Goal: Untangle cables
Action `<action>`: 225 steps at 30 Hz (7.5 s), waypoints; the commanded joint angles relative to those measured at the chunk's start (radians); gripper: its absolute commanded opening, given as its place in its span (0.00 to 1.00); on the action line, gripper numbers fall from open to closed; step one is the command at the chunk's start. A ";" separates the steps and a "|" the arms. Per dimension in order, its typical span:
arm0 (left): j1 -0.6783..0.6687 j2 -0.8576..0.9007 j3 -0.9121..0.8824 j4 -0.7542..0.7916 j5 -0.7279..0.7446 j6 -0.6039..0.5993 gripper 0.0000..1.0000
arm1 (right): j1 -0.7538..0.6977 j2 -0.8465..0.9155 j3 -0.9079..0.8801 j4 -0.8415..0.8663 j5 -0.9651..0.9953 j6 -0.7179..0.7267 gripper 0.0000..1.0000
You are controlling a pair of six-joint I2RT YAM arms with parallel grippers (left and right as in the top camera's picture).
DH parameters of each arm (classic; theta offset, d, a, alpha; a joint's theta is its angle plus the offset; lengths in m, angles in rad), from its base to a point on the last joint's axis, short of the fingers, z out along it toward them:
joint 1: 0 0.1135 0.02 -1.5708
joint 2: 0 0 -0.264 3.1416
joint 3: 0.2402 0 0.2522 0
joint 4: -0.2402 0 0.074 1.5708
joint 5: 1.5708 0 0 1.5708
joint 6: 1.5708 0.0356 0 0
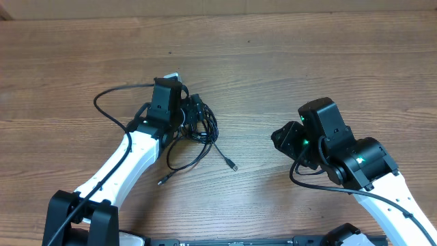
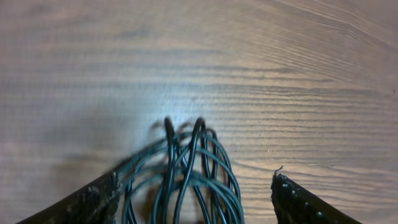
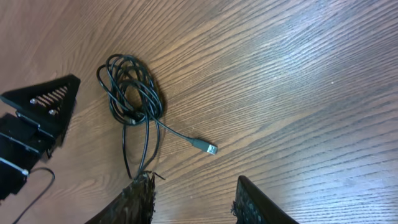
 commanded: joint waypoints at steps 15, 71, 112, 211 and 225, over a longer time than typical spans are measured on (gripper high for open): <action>-0.003 0.257 -0.006 0.160 0.042 0.359 0.50 | 0.000 -0.007 0.018 -0.001 -0.042 0.000 0.43; -0.002 -0.309 0.118 -0.117 0.665 -0.177 0.04 | 0.183 0.246 -0.042 0.307 -0.150 0.026 0.50; 0.167 -0.298 0.116 -0.018 1.247 0.134 0.04 | 0.097 -0.105 -0.040 0.338 -0.281 -0.552 0.45; 0.048 -0.297 0.115 -0.471 0.315 -0.329 1.00 | 0.173 0.160 -0.034 0.264 0.298 -0.048 1.00; 0.048 -0.297 0.115 -0.471 0.315 -0.329 1.00 | 0.173 0.352 -0.034 0.332 0.310 -0.097 0.79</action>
